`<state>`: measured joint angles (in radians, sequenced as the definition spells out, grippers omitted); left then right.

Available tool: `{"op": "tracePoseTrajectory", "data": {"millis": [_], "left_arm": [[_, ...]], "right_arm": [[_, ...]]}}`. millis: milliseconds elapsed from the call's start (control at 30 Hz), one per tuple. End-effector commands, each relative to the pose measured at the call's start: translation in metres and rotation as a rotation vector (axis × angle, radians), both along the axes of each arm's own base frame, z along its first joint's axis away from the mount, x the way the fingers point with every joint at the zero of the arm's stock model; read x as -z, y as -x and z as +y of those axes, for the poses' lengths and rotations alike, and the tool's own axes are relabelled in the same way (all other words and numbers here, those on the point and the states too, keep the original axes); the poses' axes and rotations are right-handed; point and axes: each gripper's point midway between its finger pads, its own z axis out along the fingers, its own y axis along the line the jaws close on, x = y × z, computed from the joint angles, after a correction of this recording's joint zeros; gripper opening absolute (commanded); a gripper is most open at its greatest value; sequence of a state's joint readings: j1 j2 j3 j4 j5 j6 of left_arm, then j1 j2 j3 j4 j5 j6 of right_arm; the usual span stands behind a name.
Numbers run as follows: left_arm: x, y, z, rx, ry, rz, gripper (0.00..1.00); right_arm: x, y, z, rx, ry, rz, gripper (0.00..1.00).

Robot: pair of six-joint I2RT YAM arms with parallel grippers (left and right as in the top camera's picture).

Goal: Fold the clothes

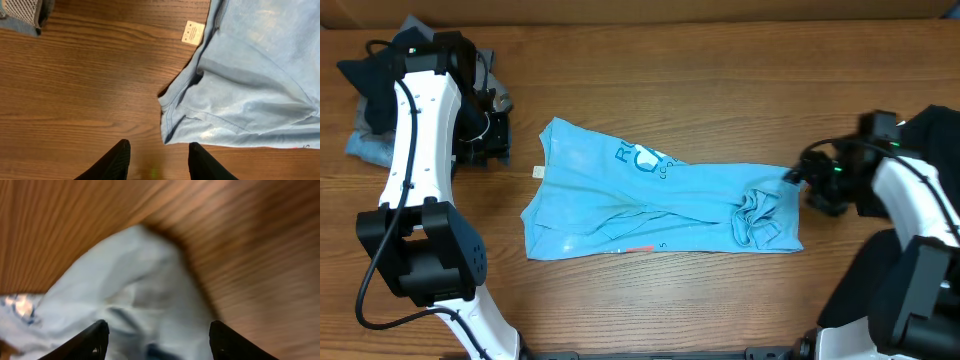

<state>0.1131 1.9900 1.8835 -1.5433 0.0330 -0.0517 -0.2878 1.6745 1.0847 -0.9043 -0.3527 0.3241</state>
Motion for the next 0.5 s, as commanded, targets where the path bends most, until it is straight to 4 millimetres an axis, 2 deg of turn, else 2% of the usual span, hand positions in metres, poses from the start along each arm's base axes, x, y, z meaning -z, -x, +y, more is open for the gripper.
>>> {"op": "tracePoseTrajectory", "data": {"millis": [0,133,200,233,267,300,400,467], "left_arm": [[-0.003,-0.002,-0.002,0.012,0.008,-0.021,0.42],[-0.003,-0.003,-0.002,0.012,0.009,-0.028,0.42],[-0.003,-0.003,-0.002,0.012,0.009,-0.028,0.42],[-0.003,-0.003,-0.002,0.012,0.009,-0.028,0.42],[-0.003,-0.003,-0.002,0.012,0.01,-0.028,0.42],[-0.003,-0.003,-0.002,0.012,0.01,-0.028,0.42],[-0.003,-0.003,-0.003,0.012,0.01,-0.028,0.42],[-0.003,-0.003,-0.003,0.012,0.01,-0.028,0.42]], "right_arm": [[-0.016,-0.007,-0.014,-0.057,0.003,-0.09,0.64],[-0.016,-0.005,-0.01,-0.035,-0.025,-0.078,0.46],[-0.01,-0.002,-0.008,-0.019,-0.007,-0.047,0.44],[-0.007,-0.001,-0.004,-0.024,-0.012,-0.039,0.47],[-0.004,0.0,0.001,-0.027,-0.017,-0.03,0.64],[0.0,0.001,0.007,-0.041,-0.021,-0.021,0.73],[0.013,-0.002,0.019,-0.022,-0.034,-0.002,0.75],[0.022,-0.009,0.024,0.001,-0.04,-0.003,0.66]]}}
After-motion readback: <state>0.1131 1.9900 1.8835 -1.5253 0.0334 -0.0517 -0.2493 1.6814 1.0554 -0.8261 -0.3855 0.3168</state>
